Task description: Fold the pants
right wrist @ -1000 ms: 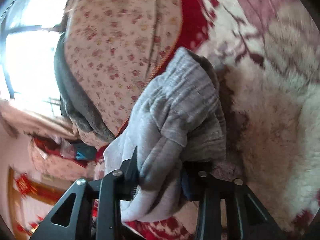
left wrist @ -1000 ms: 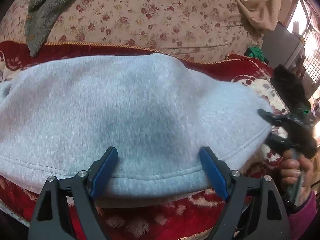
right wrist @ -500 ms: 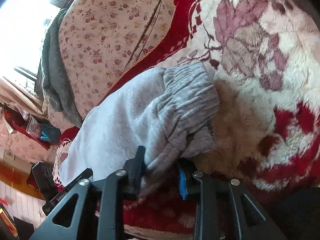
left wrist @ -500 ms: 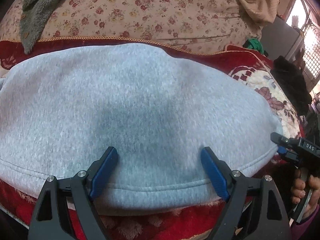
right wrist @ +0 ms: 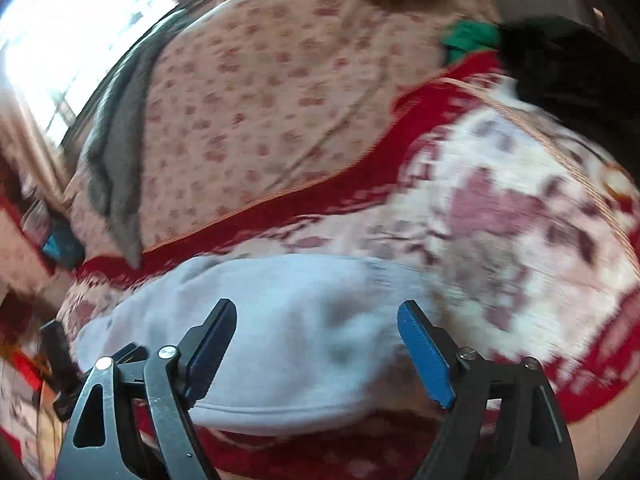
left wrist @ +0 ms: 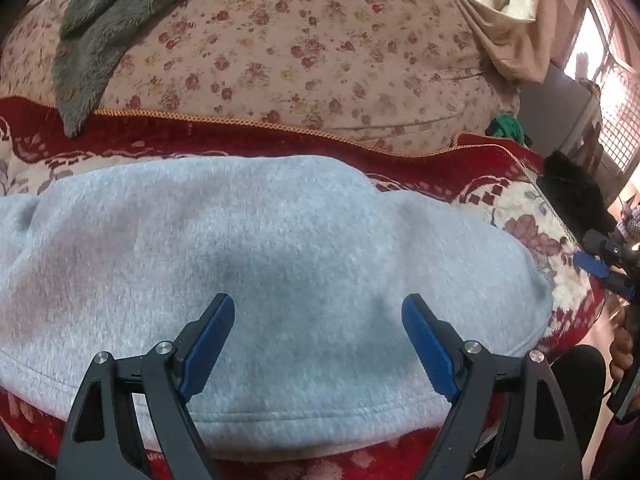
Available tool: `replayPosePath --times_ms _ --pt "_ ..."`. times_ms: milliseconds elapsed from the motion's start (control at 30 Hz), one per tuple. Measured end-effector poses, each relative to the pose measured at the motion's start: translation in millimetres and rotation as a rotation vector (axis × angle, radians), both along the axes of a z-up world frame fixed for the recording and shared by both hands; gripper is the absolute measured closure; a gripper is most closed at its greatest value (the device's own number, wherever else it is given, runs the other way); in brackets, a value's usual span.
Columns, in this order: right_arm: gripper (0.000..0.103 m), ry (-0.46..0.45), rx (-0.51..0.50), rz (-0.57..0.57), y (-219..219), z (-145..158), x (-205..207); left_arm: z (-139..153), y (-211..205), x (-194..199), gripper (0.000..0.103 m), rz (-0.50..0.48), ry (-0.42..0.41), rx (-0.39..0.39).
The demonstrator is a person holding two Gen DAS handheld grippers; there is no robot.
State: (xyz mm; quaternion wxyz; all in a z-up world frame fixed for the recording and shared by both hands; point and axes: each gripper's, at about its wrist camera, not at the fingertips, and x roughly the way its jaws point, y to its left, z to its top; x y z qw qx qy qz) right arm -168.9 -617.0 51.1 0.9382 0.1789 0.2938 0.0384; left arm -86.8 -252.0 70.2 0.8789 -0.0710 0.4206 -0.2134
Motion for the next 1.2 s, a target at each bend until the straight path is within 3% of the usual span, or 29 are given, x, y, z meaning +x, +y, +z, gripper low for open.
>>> replayPosePath --times_ms 200,367,533,667,767,900,967,1000,1033,1200 --pt "0.012 0.025 -0.090 0.145 52.5 4.8 32.9 2.8 -8.2 8.7 0.018 -0.003 -0.001 0.028" --pt "0.012 0.085 -0.155 0.214 63.0 2.6 71.4 11.7 -10.2 14.0 0.018 -0.031 -0.010 -0.007" --pt "0.012 0.112 -0.195 0.303 68.5 -6.9 118.5 7.7 -15.3 36.9 0.018 -0.029 -0.025 0.055" --pt "0.012 0.163 -0.343 0.458 97.7 -25.4 151.5 0.7 -12.3 69.2 0.018 -0.006 0.004 0.050" --pt "0.012 0.137 -0.437 0.527 118.3 -30.0 167.1 1.8 -15.4 84.8 0.018 -0.014 -0.015 0.054" --pt "0.014 0.118 -0.459 0.630 136.9 -36.3 186.7 -2.2 -29.0 108.5 0.018 -0.038 -0.018 0.055" --pt "0.051 0.165 -0.438 0.673 144.3 -45.9 197.7 -9.9 -36.9 118.8 0.018 -0.036 -0.009 0.080" --pt "0.076 0.174 -0.457 0.659 147.5 -48.3 199.2 -13.2 -39.3 122.1 0.018 -0.029 -0.008 0.094" --pt "0.089 0.183 -0.496 0.631 149.7 -53.0 199.2 -18.4 -41.8 127.6 0.018 -0.010 -0.004 0.117" --pt "0.096 0.130 -0.489 0.578 137.1 -44.0 174.7 -27.5 -38.9 141.5 0.018 0.066 -0.004 0.146"
